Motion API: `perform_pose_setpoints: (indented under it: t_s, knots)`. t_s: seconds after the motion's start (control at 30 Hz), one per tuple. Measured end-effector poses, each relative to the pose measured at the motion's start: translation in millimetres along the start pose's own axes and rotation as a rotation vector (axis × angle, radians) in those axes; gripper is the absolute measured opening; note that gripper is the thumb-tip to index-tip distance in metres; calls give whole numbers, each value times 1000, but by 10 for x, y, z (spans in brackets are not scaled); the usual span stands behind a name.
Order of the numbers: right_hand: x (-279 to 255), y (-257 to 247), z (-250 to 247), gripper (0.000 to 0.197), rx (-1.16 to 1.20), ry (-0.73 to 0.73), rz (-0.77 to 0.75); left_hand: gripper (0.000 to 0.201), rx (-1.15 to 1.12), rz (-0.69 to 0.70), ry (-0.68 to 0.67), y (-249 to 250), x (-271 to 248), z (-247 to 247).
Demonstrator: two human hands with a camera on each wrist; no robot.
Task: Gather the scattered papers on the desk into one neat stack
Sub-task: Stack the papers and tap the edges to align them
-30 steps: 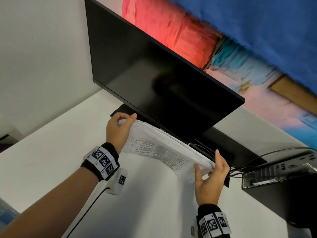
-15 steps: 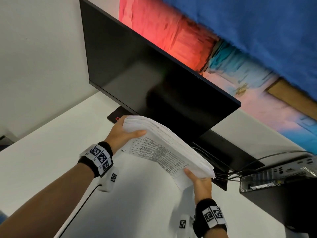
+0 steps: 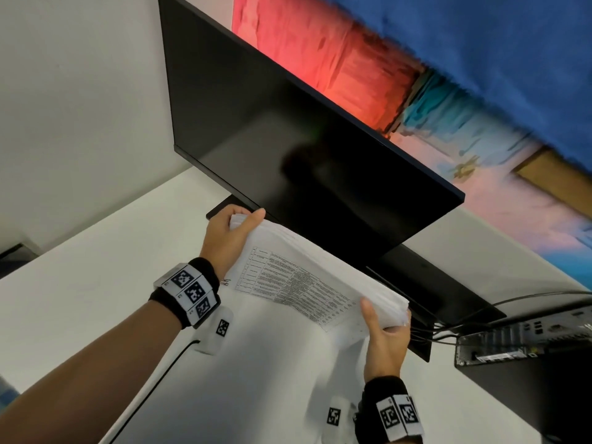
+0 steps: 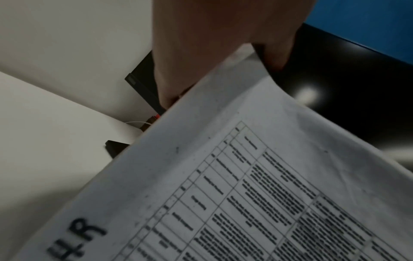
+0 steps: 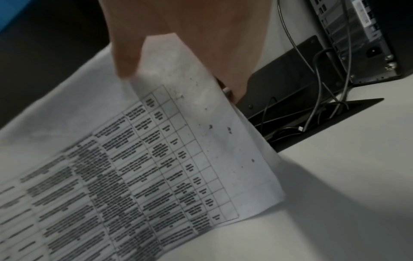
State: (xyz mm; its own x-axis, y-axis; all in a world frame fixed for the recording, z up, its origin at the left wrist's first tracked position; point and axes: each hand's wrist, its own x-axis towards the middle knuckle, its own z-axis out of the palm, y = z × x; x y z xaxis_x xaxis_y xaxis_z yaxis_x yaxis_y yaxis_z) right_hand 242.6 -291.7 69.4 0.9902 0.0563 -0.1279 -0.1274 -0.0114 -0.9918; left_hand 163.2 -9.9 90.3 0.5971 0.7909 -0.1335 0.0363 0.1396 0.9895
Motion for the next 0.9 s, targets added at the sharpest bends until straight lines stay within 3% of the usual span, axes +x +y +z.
perform_pose_setpoints:
  t_s: [0.07,0.17,0.23,0.3,0.5,0.67,0.73,0.83,0.9]
  knots:
    - [-39,-109,73,51,59,23,15,29,-10,-5,37,10,29,40]
    - [-44,-234,158,54,124,82,56,24,-9,-10,60,5,58,63]
    - [-5,-265,172,31,100,98,69,27,2,-18,53,-1,58,59]
    - [37,-246,155,22,67,128,63,29,5,-44,36,-10,51,44]
    - [8,-279,172,33,-1,131,-79,34,6,-53,24,-19,44,28]
    - [54,-312,165,7,-74,189,-77,40,-5,-43,19,-6,23,34]
    - [42,-333,157,11,-42,195,-80,35,-17,-41,19,2,34,33]
    - [-2,-307,111,16,31,103,-78,35,4,-25,-36,6,33,11]
    - [-43,-275,53,22,4,11,-63,50,40,-43,-106,-86,75,-63]
